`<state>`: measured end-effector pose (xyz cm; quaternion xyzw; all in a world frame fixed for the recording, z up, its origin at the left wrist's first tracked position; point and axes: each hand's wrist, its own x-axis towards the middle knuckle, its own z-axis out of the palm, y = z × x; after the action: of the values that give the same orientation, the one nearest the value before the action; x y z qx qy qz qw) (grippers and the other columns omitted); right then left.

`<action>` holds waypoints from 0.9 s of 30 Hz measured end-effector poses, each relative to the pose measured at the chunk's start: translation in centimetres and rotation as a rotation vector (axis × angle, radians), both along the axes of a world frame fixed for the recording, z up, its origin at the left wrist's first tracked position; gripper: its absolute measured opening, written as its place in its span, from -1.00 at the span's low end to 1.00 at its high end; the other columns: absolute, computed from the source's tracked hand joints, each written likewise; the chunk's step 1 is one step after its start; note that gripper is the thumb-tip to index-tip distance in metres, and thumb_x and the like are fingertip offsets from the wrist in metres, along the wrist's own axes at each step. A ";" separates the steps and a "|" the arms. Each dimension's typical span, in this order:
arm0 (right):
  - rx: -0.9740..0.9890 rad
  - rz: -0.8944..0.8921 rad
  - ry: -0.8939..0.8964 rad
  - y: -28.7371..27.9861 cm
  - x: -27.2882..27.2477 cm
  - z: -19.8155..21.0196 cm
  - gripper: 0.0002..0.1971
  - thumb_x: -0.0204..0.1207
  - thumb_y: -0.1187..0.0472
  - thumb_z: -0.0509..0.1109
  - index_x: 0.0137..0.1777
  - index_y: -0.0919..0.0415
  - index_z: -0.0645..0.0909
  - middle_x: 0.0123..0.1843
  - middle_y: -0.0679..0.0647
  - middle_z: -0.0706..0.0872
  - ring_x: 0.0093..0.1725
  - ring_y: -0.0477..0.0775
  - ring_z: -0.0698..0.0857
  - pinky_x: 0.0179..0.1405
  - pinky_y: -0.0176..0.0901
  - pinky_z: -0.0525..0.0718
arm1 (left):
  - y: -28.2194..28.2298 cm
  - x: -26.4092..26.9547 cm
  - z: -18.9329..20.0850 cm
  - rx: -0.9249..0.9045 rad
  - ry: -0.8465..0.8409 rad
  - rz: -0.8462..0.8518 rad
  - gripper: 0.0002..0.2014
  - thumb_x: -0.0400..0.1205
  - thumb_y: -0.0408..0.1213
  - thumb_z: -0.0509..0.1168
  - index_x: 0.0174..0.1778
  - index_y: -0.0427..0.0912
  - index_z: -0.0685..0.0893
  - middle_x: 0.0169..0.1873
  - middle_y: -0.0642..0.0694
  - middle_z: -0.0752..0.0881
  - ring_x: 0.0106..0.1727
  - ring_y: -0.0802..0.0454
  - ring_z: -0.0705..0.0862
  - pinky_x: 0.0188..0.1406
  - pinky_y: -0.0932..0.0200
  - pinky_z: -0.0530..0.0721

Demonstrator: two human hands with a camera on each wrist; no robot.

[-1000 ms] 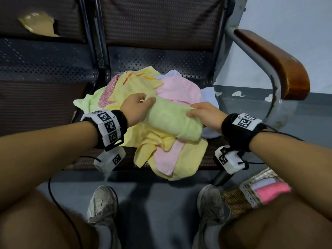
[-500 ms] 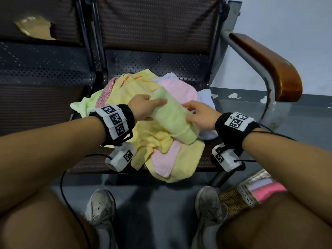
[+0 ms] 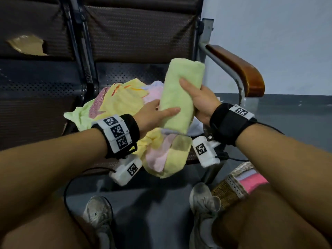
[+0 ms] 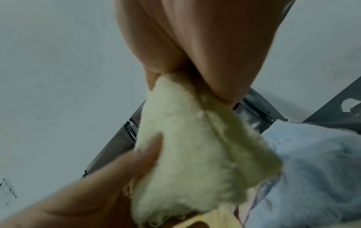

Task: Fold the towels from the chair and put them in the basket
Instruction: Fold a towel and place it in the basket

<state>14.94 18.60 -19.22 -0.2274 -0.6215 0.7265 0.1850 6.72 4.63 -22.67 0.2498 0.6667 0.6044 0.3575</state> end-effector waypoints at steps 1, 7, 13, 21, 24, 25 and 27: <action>-0.012 -0.027 -0.004 0.2 0.5 0.3 -0.59 0.65 0.07 0.41 0.41 0.28 0.59 0.25 0.19 0.80 0.20 0.17 0.80 0.19 0.09 0.78 | 0.0 0.8 -0.3 -0.008 -0.016 -0.055 -0.60 0.61 -0.19 0.47 0.35 -0.22 0.65 0.20 -0.17 0.79 0.10 -0.02 0.81 0.05 0.08 0.80; -0.083 -0.089 -0.123 5.0 6.4 1.3 -0.56 0.56 0.17 0.46 0.43 0.25 0.57 0.24 0.20 0.81 0.23 0.22 0.78 0.28 0.17 0.72 | 3.2 4.5 -0.3 -0.046 -0.044 -0.183 -0.65 0.64 -0.29 0.41 0.35 -0.20 0.65 0.19 -0.14 0.79 0.13 -0.09 0.77 0.15 0.01 0.77; -0.094 -0.207 -0.229 13.1 17.8 -1.0 -0.57 0.56 0.15 0.42 0.43 0.19 0.60 0.29 0.12 0.79 0.29 0.13 0.76 0.21 0.04 0.76 | 10.8 11.2 -2.3 -0.166 -0.005 -0.480 -0.61 0.59 -0.33 0.47 0.34 -0.29 0.67 0.22 -0.17 0.78 0.26 -0.17 0.75 0.42 -0.14 0.62; -0.218 -0.506 -0.438 21.0 30.5 -13.7 -0.59 0.48 0.21 0.51 0.30 0.36 0.63 0.13 0.24 0.81 0.05 0.20 0.80 0.10 0.04 0.78 | 20.9 22.3 -12.0 -0.428 0.257 -0.635 -0.87 0.62 -0.17 0.41 0.02 -0.11 0.71 0.03 -0.13 0.77 -0.04 -0.05 0.76 -0.14 0.17 0.73; -0.259 -0.548 -0.556 22.7 32.2 -19.3 -0.71 0.44 0.28 0.59 0.13 0.34 0.70 0.03 0.29 0.83 -0.06 0.24 0.84 -0.05 0.12 0.81 | 23.1 24.3 -15.7 -0.644 0.507 -0.729 -0.64 0.64 -0.09 0.34 0.28 -0.21 0.59 0.16 -0.20 0.69 0.10 -0.19 0.70 -0.17 0.13 0.57; -0.267 -0.538 -0.599 23.1 32.3 -20.9 -0.69 0.45 0.27 0.59 0.15 0.35 0.68 0.04 0.29 0.81 -0.05 0.25 0.83 -0.05 0.12 0.79 | 23.7 24.7 -16.7 -0.704 0.577 -0.757 -0.60 0.65 -0.07 0.32 0.30 -0.24 0.57 0.19 -0.22 0.68 0.12 -0.22 0.69 -0.16 0.10 0.54; -0.290 -0.536 -0.661 23.6 32.1 -23.7 -0.58 0.47 0.25 0.58 0.27 0.43 0.63 0.13 0.31 0.78 0.07 0.29 0.79 0.09 0.18 0.77 | 24.9 25.0 -18.2 -0.796 0.668 -0.783 -0.58 0.66 -0.05 0.29 0.33 -0.25 0.55 0.24 -0.25 0.66 0.13 -0.23 0.66 -0.14 0.08 0.52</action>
<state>47.04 42.22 -42.95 -0.6239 -0.4583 0.6207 0.1242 31.73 29.51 -40.88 0.4973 0.7746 0.0262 0.3899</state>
